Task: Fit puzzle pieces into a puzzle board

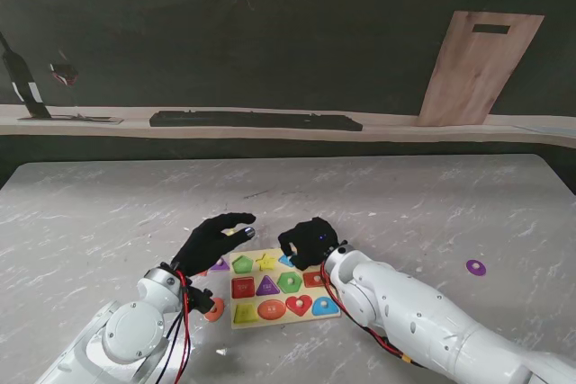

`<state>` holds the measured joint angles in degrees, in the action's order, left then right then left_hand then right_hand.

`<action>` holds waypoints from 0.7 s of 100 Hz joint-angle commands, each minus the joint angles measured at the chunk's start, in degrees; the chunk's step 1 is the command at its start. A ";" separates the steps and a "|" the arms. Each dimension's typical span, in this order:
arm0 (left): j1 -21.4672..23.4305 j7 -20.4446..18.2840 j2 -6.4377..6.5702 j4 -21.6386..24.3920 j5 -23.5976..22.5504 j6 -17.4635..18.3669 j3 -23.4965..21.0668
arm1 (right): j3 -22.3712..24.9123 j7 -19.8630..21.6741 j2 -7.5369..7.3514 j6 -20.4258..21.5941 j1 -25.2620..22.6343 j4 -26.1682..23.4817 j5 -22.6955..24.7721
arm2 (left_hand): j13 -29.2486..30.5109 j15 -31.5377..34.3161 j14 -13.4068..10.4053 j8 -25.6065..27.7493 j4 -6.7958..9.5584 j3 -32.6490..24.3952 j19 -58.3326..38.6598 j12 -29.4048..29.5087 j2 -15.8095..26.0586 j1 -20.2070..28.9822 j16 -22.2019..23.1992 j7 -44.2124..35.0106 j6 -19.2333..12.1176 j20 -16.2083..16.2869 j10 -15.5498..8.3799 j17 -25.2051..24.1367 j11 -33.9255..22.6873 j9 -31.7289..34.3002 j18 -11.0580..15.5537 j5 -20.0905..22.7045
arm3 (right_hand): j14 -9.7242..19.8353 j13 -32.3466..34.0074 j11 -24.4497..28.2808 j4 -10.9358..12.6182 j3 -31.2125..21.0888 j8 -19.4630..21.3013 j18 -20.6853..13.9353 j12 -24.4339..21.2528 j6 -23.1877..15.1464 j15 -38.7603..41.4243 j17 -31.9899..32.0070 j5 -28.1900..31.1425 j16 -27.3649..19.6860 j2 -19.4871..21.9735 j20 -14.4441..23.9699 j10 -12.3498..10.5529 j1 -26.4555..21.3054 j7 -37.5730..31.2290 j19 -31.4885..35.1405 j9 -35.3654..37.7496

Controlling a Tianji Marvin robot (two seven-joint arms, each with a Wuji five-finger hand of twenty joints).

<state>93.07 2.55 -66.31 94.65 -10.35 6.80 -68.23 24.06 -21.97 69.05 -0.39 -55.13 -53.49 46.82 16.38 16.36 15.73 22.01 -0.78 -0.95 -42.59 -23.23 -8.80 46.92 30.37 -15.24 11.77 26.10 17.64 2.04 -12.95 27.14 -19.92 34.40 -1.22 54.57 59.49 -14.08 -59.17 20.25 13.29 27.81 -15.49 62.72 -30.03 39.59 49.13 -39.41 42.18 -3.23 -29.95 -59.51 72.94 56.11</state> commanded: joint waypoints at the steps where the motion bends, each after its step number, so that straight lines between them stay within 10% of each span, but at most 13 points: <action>1: 0.12 -0.22 0.07 0.05 0.11 0.12 -0.03 | -0.20 0.00 0.03 0.12 -0.87 0.64 0.54 | 1.12 -1.31 -0.81 -0.25 -0.70 1.76 0.06 0.55 1.49 0.74 0.29 1.03 -1.44 0.73 -0.69 -0.63 0.60 0.10 -0.40 1.09 | 0.20 1.19 1.96 1.47 -1.85 1.29 0.92 -0.12 -1.40 1.72 -0.36 3.82 0.37 2.02 -0.50 0.56 -2.46 -2.12 2.13 -0.26; 43: 0.35 0.08 0.04 0.22 -0.11 0.24 -0.15 | 0.72 4.61 -1.46 -0.03 -1.58 -2.60 1.11 | 1.20 -1.21 -0.86 -0.26 -0.70 1.77 0.09 0.55 1.50 0.76 0.32 1.00 -1.47 0.71 -0.75 -0.63 0.55 0.10 -0.35 1.11 | -0.14 -0.92 0.47 0.98 -2.37 -0.74 0.70 -0.14 -0.48 0.05 1.33 -2.49 -0.14 -1.11 -1.12 0.81 -2.12 3.80 0.93 -2.44; 53: 0.48 0.26 0.01 0.55 -0.24 0.07 -0.11 | 1.21 6.51 -2.07 -0.35 -1.92 -3.97 1.41 | 1.18 -1.21 -0.84 -0.27 -0.69 1.75 0.09 0.56 1.50 0.78 0.31 1.03 -1.37 0.72 -0.76 -0.63 0.58 0.10 -0.36 1.04 | -0.04 -2.10 0.62 2.78 -3.94 7.37 0.53 0.55 3.37 -0.61 2.19 -5.55 0.04 -3.17 -0.98 0.50 1.63 15.40 0.22 -4.42; 70: 0.40 0.06 0.04 0.50 -0.06 0.03 -0.08 | 1.75 7.87 -2.73 -0.71 -2.27 -5.09 2.08 | 1.18 -1.23 -0.70 -0.27 -0.70 1.78 0.09 0.57 1.42 0.76 0.31 1.03 -1.41 0.72 -0.66 -0.65 0.62 0.06 -0.38 1.12 | 0.03 -4.05 1.01 8.18 -4.75 9.18 0.43 2.14 6.27 -1.62 3.60 -8.33 -0.14 -4.52 -1.09 0.22 6.57 17.50 -0.92 -7.19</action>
<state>93.31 2.75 -66.31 94.82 -10.57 6.82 -68.29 26.23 -14.46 66.69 -0.88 -56.41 -59.04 48.30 16.38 16.36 15.73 22.01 -0.78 -0.95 -42.59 -23.23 -8.80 46.92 30.37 -15.24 11.77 26.10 17.64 2.03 -12.95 27.14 -19.92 34.40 -1.23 52.63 59.57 -8.41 -62.03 32.06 13.29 29.03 -13.02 61.49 -27.42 33.16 49.13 -42.49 41.54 -3.23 -25.10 -52.55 72.44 50.65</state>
